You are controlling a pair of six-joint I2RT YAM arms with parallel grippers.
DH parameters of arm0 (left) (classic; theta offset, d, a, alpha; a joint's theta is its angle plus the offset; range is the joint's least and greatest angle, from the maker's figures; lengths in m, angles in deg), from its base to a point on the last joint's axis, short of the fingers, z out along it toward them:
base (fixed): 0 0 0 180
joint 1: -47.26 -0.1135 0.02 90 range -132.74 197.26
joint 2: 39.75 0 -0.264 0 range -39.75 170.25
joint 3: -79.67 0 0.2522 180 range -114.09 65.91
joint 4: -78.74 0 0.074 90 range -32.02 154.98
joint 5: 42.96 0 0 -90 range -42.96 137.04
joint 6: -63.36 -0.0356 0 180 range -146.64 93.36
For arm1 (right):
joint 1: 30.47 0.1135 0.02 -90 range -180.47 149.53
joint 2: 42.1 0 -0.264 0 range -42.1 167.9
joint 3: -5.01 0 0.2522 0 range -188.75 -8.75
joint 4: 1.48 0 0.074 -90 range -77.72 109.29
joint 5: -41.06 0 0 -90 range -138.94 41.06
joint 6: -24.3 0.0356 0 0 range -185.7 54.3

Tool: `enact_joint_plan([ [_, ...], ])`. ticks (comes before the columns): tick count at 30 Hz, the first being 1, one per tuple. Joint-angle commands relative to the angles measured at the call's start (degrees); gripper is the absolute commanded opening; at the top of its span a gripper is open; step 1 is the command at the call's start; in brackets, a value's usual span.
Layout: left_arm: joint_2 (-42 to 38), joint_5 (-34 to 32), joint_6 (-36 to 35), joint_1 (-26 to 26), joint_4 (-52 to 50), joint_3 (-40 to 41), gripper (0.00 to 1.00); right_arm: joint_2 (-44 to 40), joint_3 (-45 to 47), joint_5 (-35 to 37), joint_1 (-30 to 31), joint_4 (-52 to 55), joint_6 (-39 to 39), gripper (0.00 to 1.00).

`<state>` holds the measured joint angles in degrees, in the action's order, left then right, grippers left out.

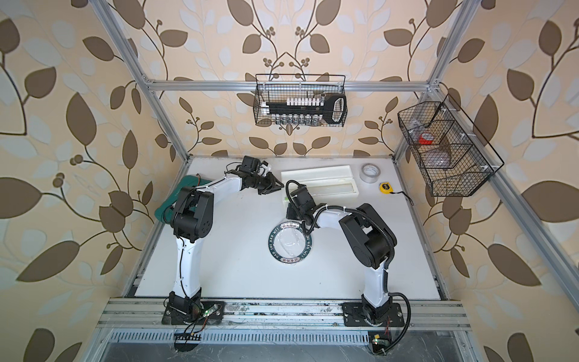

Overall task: Wrap the plate with plastic wrap
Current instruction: Tear off the plastic wrap from the plastic wrap cutting box.

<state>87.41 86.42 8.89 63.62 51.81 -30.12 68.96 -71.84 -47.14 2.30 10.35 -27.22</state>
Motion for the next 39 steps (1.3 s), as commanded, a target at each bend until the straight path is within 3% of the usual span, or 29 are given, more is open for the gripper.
enact_joint_plan([
  [1,3.8,-7.8,-1.5,-1.2,-3.6,0.2,0.23,2.7,4.3,-0.8,-1.0,14.1,1.8,0.0],
  [10,4.9,-7.5,-2.4,-1.2,-5.5,-2.9,0.24,1.4,11.1,-4.7,-1.9,8.7,3.5,0.0],
  [17,2.0,-5.6,-2.8,-1.4,-7.5,-7.0,0.34,-1.7,10.1,-8.2,-2.4,5.4,-0.3,0.0],
  [22,-2.6,-6.0,-3.4,-1.4,-9.2,-7.0,0.51,-0.2,9.2,-10.7,-3.7,7.2,0.9,0.0],
  [29,-17.0,-11.7,-7.1,-1.3,-10.9,5.0,0.58,-7.6,6.7,-9.7,-3.9,9.6,-5.2,0.3],
  [36,-30.3,-10.8,-4.8,-0.8,-2.5,25.1,0.6,-11.6,0.5,-9.3,-5.8,17.2,-7.9,0.45],
  [39,-30.8,-8.9,-4.2,1.2,0.0,27.6,0.62,-13.5,0.2,-7.5,-5.2,18.6,-10.3,0.5],
])
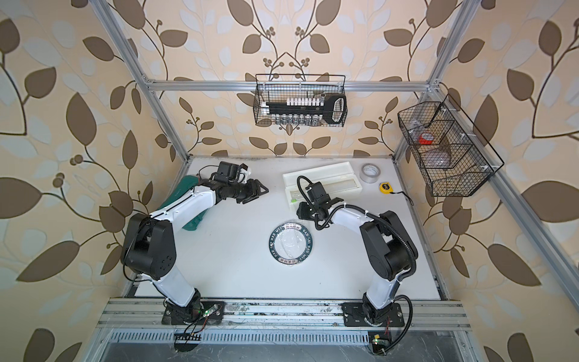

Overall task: Wrap the plate with plastic wrap
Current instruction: Tear off the plastic wrap from the plastic wrap cutting box.

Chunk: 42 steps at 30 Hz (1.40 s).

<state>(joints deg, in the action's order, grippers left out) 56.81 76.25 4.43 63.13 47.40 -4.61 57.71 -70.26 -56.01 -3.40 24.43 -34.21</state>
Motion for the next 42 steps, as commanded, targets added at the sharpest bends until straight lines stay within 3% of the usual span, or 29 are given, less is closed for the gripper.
enact_joint_plan([
  [1,0.0,1.4,0.5,2.4,5.1,2.2,0.62,-2.4,-1.7,2.2,0.9,4.8,-4.3,0.52],
  [10,8.7,2.8,3.7,5.0,9.7,-2.5,0.6,6.9,-11.6,12.4,6.2,7.8,-9.1,0.51],
  [16,15.2,2.7,5.0,6.1,9.9,-7.1,0.59,10.0,-12.1,18.1,6.5,6.1,-8.0,0.3],
  [21,18.8,1.9,6.8,6.2,10.9,-9.4,0.58,8.7,-6.2,15.9,6.1,4.8,-1.1,0.0],
  [26,23.5,0.3,7.0,6.3,7.6,-16.7,0.57,8.8,-0.1,11.3,5.1,2.4,6.7,0.0],
  [32,32.9,-1.1,3.5,6.0,-1.4,-29.1,0.47,8.5,6.0,5.8,2.7,-2.0,10.1,0.0],
  [42,38.7,-0.8,2.9,5.0,-3.5,-34.9,0.39,5.5,14.5,-1.3,-3.0,-7.7,13.9,0.0],
])
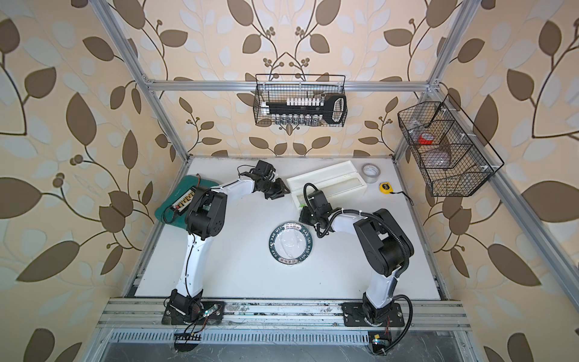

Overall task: Wrap the plate with plastic wrap
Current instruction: Tear off the plastic wrap from the plastic wrap cutting box, then cover the plate with plastic wrap.

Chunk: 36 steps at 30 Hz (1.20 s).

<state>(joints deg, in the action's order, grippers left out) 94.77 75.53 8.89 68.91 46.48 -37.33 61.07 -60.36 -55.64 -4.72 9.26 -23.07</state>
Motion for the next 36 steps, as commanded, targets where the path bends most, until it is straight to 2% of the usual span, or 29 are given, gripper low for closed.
enact_joint_plan([
  [1,0.9,-0.4,-1.9,-0.9,-3.0,-2.5,0.39,2.1,4.9,-2.0,-2.1,7.3,2.9,0.0],
  [4,0.4,0.0,-2.2,-1.3,-3.3,-2.7,0.41,2.1,3.4,-1.7,-2.0,8.0,1.6,0.0],
  [8,-3.6,0.1,-3.0,-1.9,-3.0,-0.5,0.49,1.0,-2.5,1.5,-0.7,12.1,-2.4,0.0],
  [15,-17.2,1.2,-3.6,-5.1,-2.7,8.9,0.56,-3.0,-11.6,1.2,0.0,19.3,-8.1,0.39],
  [18,-23.8,0.8,-3.8,-5.9,-2.4,14.8,0.57,-6.7,-11.4,0.7,-0.4,21.6,-9.9,0.49],
  [22,-31.4,1.6,-4.3,-6.0,-1.6,23.4,0.59,-12.3,-9.0,0.8,-1.3,26.2,-12.8,0.57],
  [26,-36.9,3.0,-3.3,-4.9,1.3,34.3,0.61,-18.0,-3.5,1.2,-1.5,31.2,-13.4,0.58],
  [32,-41.2,2.7,-0.2,0.9,8.6,47.5,0.62,-28.6,10.8,-8.5,-0.2,29.2,-6.0,0.57],
  [36,-41.1,4.2,3.9,2.9,16.4,54.0,0.61,-29.7,17.0,-11.8,0.7,22.2,-0.7,0.56],
])
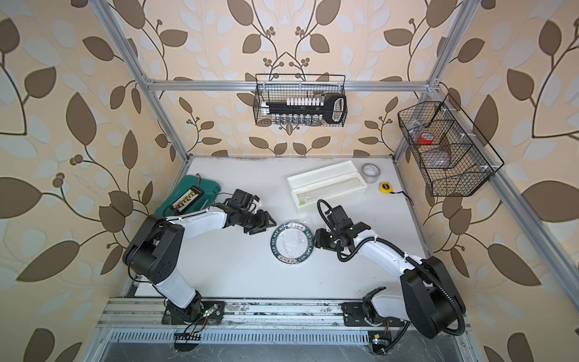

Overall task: Wrap the plate with plastic wrap
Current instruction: Cover the plate with plastic wrap.

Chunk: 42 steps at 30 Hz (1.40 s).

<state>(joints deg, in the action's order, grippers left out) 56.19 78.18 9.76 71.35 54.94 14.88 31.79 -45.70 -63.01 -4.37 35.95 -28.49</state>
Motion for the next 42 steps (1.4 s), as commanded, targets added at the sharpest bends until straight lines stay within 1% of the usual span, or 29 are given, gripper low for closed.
enact_joint_plan([
  [1,-2.5,1.9,3.9,1.0,9.2,2.8,0.6,0.2,3.4,-5.2,0.4,-6.7,5.7,0.55],
  [5,-3.0,2.0,6.3,3.0,12.9,5.6,0.56,2.4,6.0,-6.9,0.6,-15.0,9.6,0.52],
  [7,-3.1,1.8,7.2,3.5,14.0,6.8,0.54,3.3,5.5,-5.5,1.5,-15.5,9.8,0.51],
  [8,-3.3,1.6,7.4,3.6,14.3,7.4,0.53,3.6,4.7,-3.9,2.1,-14.2,9.4,0.51],
  [9,-3.7,1.4,7.5,3.7,14.6,8.0,0.53,3.2,3.6,-0.5,3.3,-11.3,8.5,0.5],
  [11,-4.8,0.6,7.4,3.7,14.5,9.3,0.53,1.3,1.0,9.2,6.0,-5.2,6.0,0.5],
  [12,-5.2,0.2,7.1,3.7,14.2,9.8,0.53,0.5,-0.4,13.2,7.4,-2.7,4.7,0.48],
  [13,-5.4,0.0,6.9,3.7,14.2,10.0,0.53,0.3,-1.3,14.4,8.0,-1.6,3.9,0.46],
  [14,-5.3,-0.1,6.8,3.7,14.3,10.1,0.53,0.7,-2.0,14.5,8.0,-0.9,3.4,0.45],
  [15,-5.2,0.1,7.0,3.7,14.7,10.3,0.52,1.6,-2.6,14.4,8.1,-0.4,3.2,0.41],
  [18,-4.8,0.1,7.0,3.7,15.4,10.4,0.52,3.6,-3.0,13.9,8.6,-1.7,3.5,0.33],
  [27,-4.1,0.1,6.2,3.8,15.4,10.8,0.51,9.7,-6.3,12.9,9.5,-4.8,4.3,0.25],
  [31,-3.9,0.1,6.6,3.8,16.2,11.7,0.51,11.0,-6.9,13.2,9.7,-5.0,4.3,0.21],
  [33,-3.9,0.2,6.6,3.8,16.4,11.8,0.51,11.5,-7.2,13.4,9.8,-4.5,4.2,0.21],
  [36,-4.1,0.1,6.6,3.8,16.0,11.8,0.51,9.5,-8.1,16.3,10.6,-2.0,3.8,0.28],
  [39,-4.3,0.0,6.6,3.8,16.0,12.1,0.51,7.7,-9.8,18.4,11.9,0.7,3.0,0.29],
  [42,-4.3,0.0,6.6,3.7,16.1,12.0,0.51,8.4,-10.1,17.4,12.5,0.3,3.0,0.29],
])
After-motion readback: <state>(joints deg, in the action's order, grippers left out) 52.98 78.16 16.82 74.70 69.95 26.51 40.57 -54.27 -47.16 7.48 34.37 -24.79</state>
